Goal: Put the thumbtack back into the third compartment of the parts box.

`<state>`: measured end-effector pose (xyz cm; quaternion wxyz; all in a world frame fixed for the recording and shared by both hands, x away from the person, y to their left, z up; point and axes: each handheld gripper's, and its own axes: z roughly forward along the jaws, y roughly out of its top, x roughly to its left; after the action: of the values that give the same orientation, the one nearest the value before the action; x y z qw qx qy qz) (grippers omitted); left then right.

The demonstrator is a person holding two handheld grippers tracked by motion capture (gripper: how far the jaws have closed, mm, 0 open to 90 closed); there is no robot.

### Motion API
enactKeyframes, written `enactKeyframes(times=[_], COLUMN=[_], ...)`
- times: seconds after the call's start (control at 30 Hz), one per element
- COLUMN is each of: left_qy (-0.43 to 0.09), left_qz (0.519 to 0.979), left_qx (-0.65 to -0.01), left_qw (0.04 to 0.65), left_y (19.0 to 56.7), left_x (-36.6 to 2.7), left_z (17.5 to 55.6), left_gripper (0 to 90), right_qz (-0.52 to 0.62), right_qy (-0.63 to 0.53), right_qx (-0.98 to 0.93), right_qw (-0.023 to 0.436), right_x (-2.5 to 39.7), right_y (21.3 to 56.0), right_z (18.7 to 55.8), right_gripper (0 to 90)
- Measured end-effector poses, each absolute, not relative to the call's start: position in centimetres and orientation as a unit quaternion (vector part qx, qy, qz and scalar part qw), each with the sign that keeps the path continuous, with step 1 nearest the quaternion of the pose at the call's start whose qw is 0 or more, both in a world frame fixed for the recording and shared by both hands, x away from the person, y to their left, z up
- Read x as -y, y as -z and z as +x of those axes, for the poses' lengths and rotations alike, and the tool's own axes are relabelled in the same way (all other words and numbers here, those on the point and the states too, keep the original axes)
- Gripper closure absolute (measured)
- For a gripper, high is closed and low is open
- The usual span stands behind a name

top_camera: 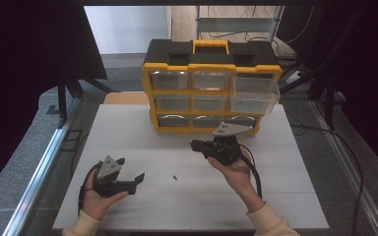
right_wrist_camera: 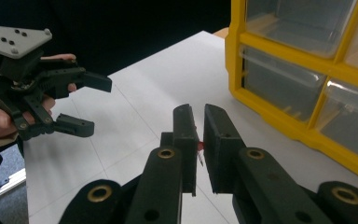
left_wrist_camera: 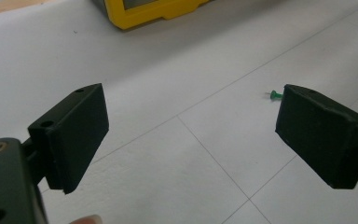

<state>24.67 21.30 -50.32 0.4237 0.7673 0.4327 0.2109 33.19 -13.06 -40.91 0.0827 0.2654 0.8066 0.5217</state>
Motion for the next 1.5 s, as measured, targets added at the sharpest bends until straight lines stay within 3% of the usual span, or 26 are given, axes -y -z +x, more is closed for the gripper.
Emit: enactKeyframes(times=[1.5], left_qy=[-0.214], left_qz=[0.774], left_qx=[-0.429], left_qw=[0.413], left_y=[50.6], left_x=[-21.1], left_z=[24.8], left_gripper=[9.6], right_qz=[0.25], right_qy=[-0.589], right_qx=[-0.752], right_qw=[0.156], right_x=[16.6], right_y=[32.4], right_z=[32.2], right_gripper=[83.3])
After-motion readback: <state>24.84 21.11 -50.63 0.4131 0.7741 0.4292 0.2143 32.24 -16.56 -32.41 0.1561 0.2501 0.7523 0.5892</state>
